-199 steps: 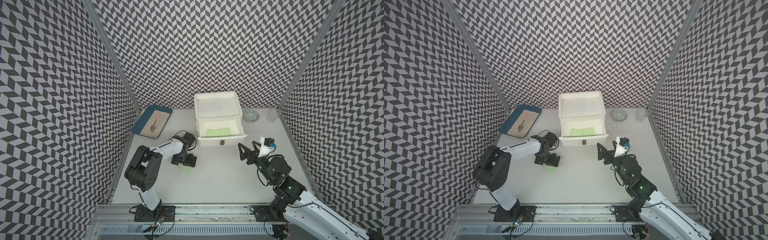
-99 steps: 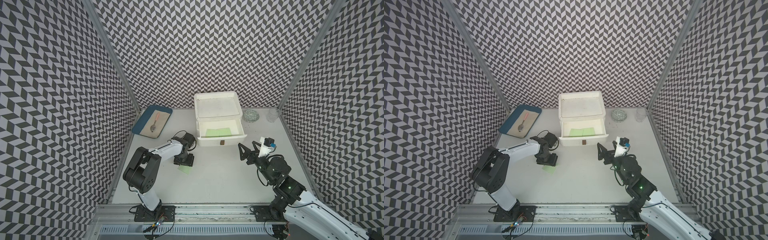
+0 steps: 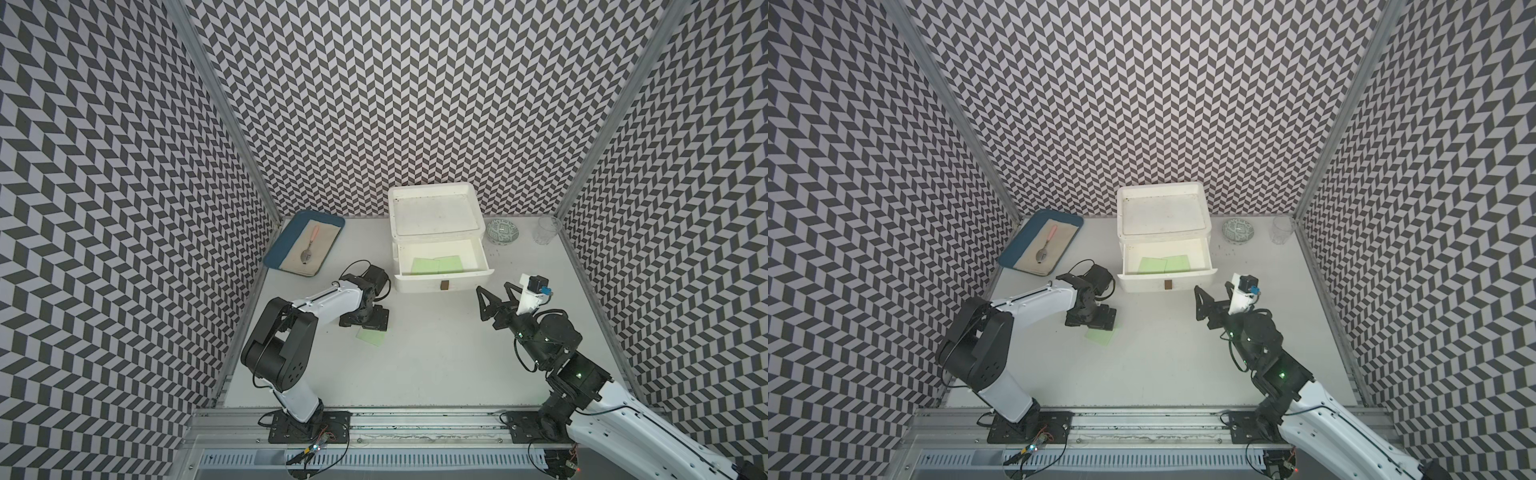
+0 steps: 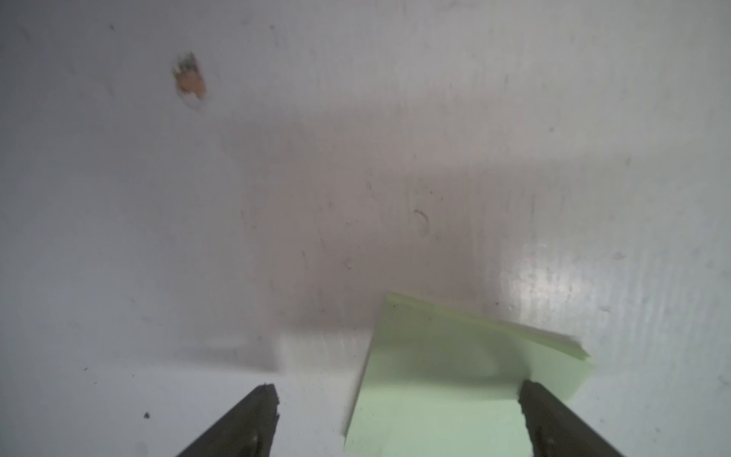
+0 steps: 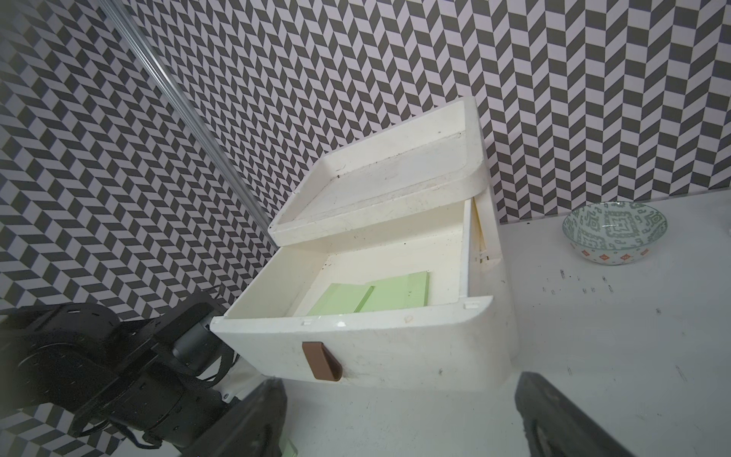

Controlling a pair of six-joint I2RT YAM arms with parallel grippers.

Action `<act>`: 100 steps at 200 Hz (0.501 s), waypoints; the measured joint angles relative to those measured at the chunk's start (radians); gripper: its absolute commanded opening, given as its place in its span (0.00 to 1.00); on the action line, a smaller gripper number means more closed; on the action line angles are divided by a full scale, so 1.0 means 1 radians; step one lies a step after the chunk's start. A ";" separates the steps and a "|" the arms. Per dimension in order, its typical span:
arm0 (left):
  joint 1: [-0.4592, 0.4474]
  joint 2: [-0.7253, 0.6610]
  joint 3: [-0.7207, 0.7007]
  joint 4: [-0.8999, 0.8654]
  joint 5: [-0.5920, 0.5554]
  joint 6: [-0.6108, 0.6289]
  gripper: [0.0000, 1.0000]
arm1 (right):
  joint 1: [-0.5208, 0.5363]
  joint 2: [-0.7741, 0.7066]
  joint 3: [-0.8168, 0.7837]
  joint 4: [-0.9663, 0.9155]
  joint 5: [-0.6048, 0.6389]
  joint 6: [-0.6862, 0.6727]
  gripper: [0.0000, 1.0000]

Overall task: Please put the sticky notes in the drawer by color
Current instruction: Pick up the sticky notes from the center of the board.

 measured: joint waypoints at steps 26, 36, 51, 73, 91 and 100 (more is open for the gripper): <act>-0.002 -0.075 -0.002 -0.011 0.005 -0.002 0.99 | 0.000 0.000 -0.001 0.000 0.000 0.000 0.94; -0.004 -0.097 -0.002 -0.013 0.011 -0.002 1.00 | 0.000 0.000 -0.001 0.000 0.000 0.000 0.94; -0.014 -0.104 -0.002 -0.014 0.024 0.000 1.00 | 0.000 0.001 -0.001 0.000 0.000 0.000 0.94; -0.037 -0.071 -0.002 -0.017 0.034 0.006 1.00 | 0.000 0.001 -0.001 0.000 0.000 0.000 0.94; -0.058 -0.024 -0.002 -0.022 0.033 0.012 1.00 | 0.000 0.001 -0.001 0.000 0.000 0.000 0.94; -0.065 0.002 -0.002 -0.024 0.031 0.015 1.00 | 0.000 0.001 -0.001 0.000 0.000 0.000 0.94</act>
